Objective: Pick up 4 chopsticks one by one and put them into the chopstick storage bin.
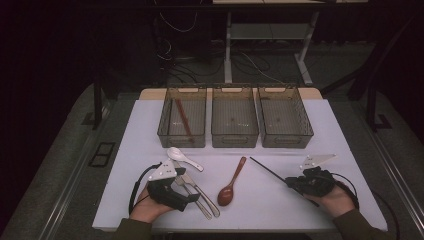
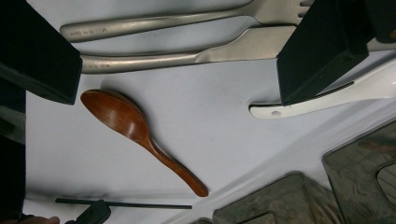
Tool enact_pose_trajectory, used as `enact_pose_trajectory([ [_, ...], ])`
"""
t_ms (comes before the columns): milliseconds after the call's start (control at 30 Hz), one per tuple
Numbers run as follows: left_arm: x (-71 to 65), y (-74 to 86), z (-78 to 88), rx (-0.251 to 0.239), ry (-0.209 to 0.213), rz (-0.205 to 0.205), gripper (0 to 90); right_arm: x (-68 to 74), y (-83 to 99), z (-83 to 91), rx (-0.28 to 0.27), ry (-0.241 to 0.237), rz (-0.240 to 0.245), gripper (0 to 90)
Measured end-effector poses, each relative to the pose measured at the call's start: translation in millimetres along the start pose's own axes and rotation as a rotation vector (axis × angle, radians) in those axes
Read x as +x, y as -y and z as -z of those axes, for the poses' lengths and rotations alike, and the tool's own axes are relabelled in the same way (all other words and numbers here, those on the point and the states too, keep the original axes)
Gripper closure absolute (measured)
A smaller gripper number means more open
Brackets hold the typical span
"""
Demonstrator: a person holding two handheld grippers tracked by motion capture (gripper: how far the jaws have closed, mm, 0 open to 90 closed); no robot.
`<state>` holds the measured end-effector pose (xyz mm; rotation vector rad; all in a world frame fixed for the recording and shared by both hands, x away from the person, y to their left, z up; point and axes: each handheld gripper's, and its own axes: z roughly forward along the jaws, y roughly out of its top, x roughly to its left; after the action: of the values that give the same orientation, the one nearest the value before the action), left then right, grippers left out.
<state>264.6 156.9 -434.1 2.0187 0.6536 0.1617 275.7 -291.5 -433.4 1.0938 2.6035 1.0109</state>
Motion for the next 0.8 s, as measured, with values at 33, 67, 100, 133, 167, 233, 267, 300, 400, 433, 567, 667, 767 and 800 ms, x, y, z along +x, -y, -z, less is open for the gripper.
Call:
enact_pose_trajectory([
  [33, 0.0, 0.0, 0.0, 0.0, 0.0, 0.0, 0.0, -0.6, 0.0, 0.5, -0.005, 0.001, 0.004, 85.6],
  [67, 0.1, 0.0, 0.0, 0.0, 0.0, 0.0, 0.0, -0.9, -0.2, 1.0, -0.007, -0.002, 0.006, 85.6],
  [100, 0.1, 0.0, 0.0, -0.001, 0.001, 0.001, 0.0, -1.2, -0.5, 1.7, -0.007, -0.008, 0.003, 85.6],
  [133, 0.1, 0.0, 0.0, -0.001, 0.001, 0.001, 0.0, -1.6, -0.7, 2.2, -0.013, -0.01, 0.003, 85.6],
  [167, 0.2, 0.1, 0.0, 0.0, 0.001, 0.0, 0.0, -2.2, -1.1, 2.8, -0.017, -0.013, 0.001, 85.6],
  [233, 0.4, 0.2, -0.2, 0.0, 0.002, 0.001, 0.0, -3.4, -2.2, 4.3, -0.028, -0.022, -0.005, 85.5],
  [267, 0.3, 0.2, -0.2, -0.001, 0.002, 0.002, 0.0, -3.8, -2.9, 5.2, -0.031, -0.027, -0.011, 85.6],
  [300, 0.3, 0.2, -0.3, -0.001, 0.002, 0.001, 0.0, -4.0, -3.5, 5.7, -0.037, -0.027, -0.01, 85.6],
  [400, 0.4, 0.5, -0.4, -0.001, 0.002, 0.002, 0.0, -4.5, -5.8, 7.3, -0.043, -0.042, -0.009, 85.6],
  [433, 0.4, 0.6, -0.4, -0.001, 0.002, 0.003, 0.0, -4.3, -7.0, 7.7, -0.044, -0.047, -0.01, 85.6],
  [567, 0.2, 0.8, -0.7, 0.002, -0.002, -0.001, 0.0, -4.1, -12.9, 8.0, -0.052, -0.06, -0.005, 85.5],
  [667, 0.4, 1.1, -0.8, 0.004, -0.003, -0.002, 0.0, -3.9, -17.6, 8.0, -0.06, -0.071, -0.006, 85.6],
  [767, 0.7, 1.3, -0.4, 0.003, -0.006, -0.005, 0.0, -3.0, -22.1, 8.0, -0.07, -0.079, -0.007, 85.6],
  [800, 0.6, 1.3, -0.4, 0.004, -0.007, -0.006, 0.0, -3.0, -23.7, 7.9, -0.073, -0.081, -0.003, 85.6],
])
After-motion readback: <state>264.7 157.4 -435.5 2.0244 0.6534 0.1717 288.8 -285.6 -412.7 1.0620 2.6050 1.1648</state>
